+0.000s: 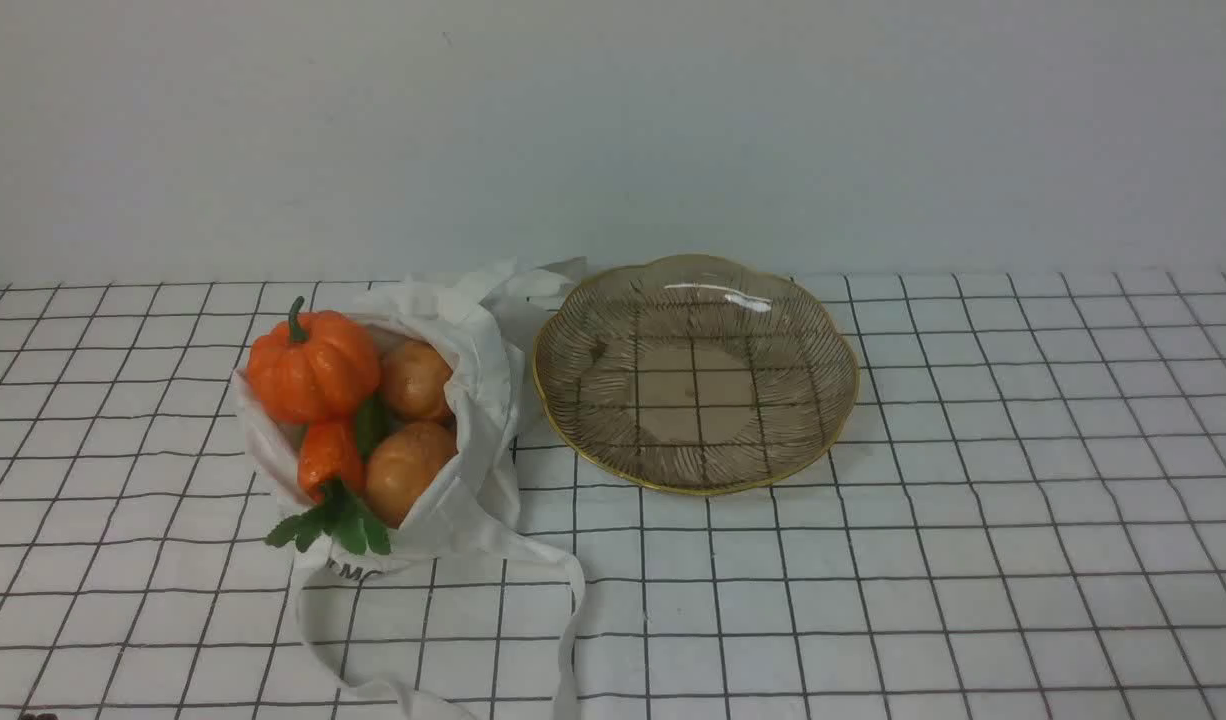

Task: Take vegetables from bag on white checkered tablecloth place on plate.
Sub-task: 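Reach into the cloth bag and grasp the pumpkin with the left gripper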

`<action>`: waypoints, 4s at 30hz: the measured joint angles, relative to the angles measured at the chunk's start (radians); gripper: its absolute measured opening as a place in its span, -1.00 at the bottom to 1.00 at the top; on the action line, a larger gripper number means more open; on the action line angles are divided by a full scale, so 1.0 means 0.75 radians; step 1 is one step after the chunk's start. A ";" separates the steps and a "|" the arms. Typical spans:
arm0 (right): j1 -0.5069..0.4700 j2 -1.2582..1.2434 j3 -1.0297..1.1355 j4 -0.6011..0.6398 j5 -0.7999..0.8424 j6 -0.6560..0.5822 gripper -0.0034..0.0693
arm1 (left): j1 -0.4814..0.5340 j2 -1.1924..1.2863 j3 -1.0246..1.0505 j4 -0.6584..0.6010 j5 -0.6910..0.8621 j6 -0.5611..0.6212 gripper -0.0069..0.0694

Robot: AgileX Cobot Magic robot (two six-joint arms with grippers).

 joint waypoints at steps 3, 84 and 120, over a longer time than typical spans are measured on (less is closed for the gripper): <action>0.000 0.000 0.000 0.000 0.000 0.000 -0.95 | 0.000 0.000 0.000 0.000 0.000 0.000 -0.84; 0.000 0.000 0.000 0.000 0.002 0.000 -0.95 | -0.005 0.721 -0.825 -0.601 0.651 -0.133 -0.84; 0.000 0.000 0.000 0.000 0.002 0.000 -0.95 | -0.009 2.262 -1.583 -0.204 -0.003 0.097 0.41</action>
